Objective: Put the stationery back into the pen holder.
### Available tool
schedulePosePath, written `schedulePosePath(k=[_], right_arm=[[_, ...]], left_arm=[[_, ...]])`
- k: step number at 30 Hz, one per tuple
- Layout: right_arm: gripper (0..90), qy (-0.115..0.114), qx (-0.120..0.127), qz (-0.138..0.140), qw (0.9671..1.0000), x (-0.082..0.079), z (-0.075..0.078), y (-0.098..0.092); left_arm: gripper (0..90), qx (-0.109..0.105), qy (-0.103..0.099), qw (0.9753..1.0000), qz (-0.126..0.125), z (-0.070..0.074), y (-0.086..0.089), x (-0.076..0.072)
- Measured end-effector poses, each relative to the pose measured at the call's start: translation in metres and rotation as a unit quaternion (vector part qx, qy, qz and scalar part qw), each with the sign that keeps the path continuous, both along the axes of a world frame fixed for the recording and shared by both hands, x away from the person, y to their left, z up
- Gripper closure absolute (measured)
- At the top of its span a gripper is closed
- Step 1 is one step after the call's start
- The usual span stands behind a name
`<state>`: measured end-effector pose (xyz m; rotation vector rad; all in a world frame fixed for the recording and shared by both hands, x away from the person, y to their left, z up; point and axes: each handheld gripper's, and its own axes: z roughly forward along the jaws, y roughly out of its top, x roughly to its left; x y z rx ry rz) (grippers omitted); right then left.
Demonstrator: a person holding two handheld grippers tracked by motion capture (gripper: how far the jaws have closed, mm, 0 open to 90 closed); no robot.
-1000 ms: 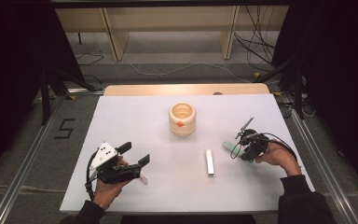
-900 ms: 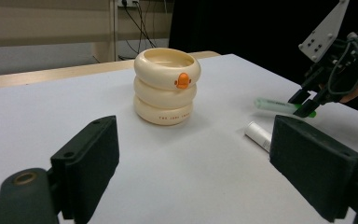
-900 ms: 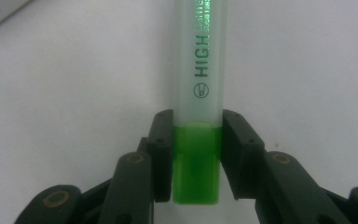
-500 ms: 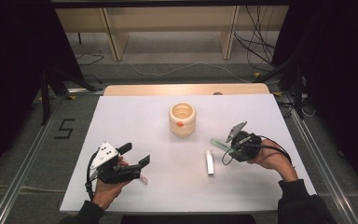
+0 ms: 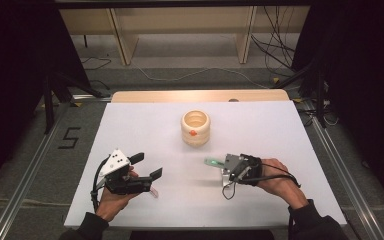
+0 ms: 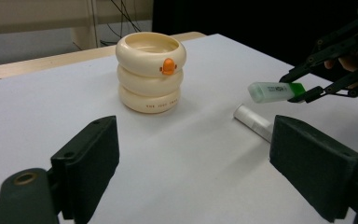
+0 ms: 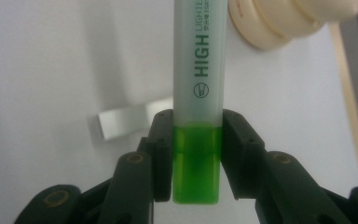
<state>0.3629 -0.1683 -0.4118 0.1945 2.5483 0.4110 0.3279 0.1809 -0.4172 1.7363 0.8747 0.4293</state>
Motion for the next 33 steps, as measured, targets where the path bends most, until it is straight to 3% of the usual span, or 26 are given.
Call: schedulePosePath(k=[5, 7, 8, 12, 14, 16, 19, 20, 21, 23, 25, 26, 28, 30, 32, 33], right_arm=[[67.4, -0.049, -0.015, 0.044, 0.9977, -0.014, 0.001, 0.014], [67.4, -0.054, -0.016, 0.047, 0.9973, -0.016, 0.001, 0.016], [67.4, -0.066, -0.021, 0.056, 0.9960, -0.020, 0.000, 0.019], [67.4, -0.085, -0.030, 0.064, 0.9939, -0.025, -0.002, 0.023], [67.4, -0.110, -0.039, 0.078, 0.9901, -0.028, -0.005, 0.025], [67.4, -0.112, -0.045, 0.084, 0.9891, -0.028, -0.006, 0.025], [67.4, -0.149, -0.054, 0.094, 0.9828, -0.031, -0.009, 0.026], [67.4, -0.149, -0.054, 0.094, 0.9828, -0.031, -0.009, 0.026], [67.4, -0.162, -0.061, 0.096, 0.9802, -0.033, -0.010, 0.026], [67.4, -0.164, -0.063, 0.099, 0.9795, -0.034, -0.011, 0.027], [67.4, -0.183, -0.070, 0.104, 0.9752, -0.037, -0.012, 0.029], [67.4, -0.199, -0.073, 0.117, 0.9702, -0.038, -0.013, 0.030], [67.4, -0.203, -0.076, 0.117, 0.9693, -0.039, -0.013, 0.030], [67.4, -0.228, -0.086, 0.130, 0.9611, -0.041, -0.016, 0.032], [67.4, -0.233, -0.089, 0.129, 0.9597, -0.043, -0.017, 0.032], [67.4, -0.244, -0.095, 0.137, 0.9552, -0.043, -0.017, 0.033]], left_arm=[[15.7, 0.008, 0.031, 0.9994, -0.011, 0.002, 0.000, 0.008], [15.8, 0.016, 0.036, 0.9991, -0.017, 0.005, -0.004, 0.009], [15.7, 0.017, 0.040, 0.9988, -0.023, 0.006, -0.005, 0.009], [15.7, 0.037, 0.049, 0.9968, -0.051, 0.012, -0.015, 0.014], [15.7, 0.046, 0.056, 0.9954, -0.062, 0.016, -0.019, 0.016], [15.7, 0.060, 0.060, 0.9935, -0.076, 0.022, -0.025, 0.019], [15.6, 0.081, 0.078, 0.9900, -0.086, 0.027, -0.032, 0.025], [15.6, 0.089, 0.083, 0.9886, -0.088, 0.029, -0.034, 0.027], [15.6, 0.096, 0.083, 0.9878, -0.090, 0.031, -0.037, 0.030], [15.7, 0.098, 0.091, 0.9861, -0.098, 0.036, -0.042, 0.035], [15.8, 0.110, 0.099, 0.9823, -0.115, 0.041, -0.048, 0.038], [15.8, 0.118, 0.096, 0.9811, -0.119, 0.043, -0.052, 0.039], [15.8, 0.125, 0.096, 0.9791, -0.128, 0.047, -0.057, 0.041], [15.8, 0.134, 0.101, 0.9763, -0.137, 0.050, -0.061, 0.044], [15.9, 0.139, 0.109, 0.9738, -0.144, 0.052, -0.065, 0.047], [16.0, 0.145, 0.112, 0.9716, -0.150, 0.052, -0.067, 0.048]])
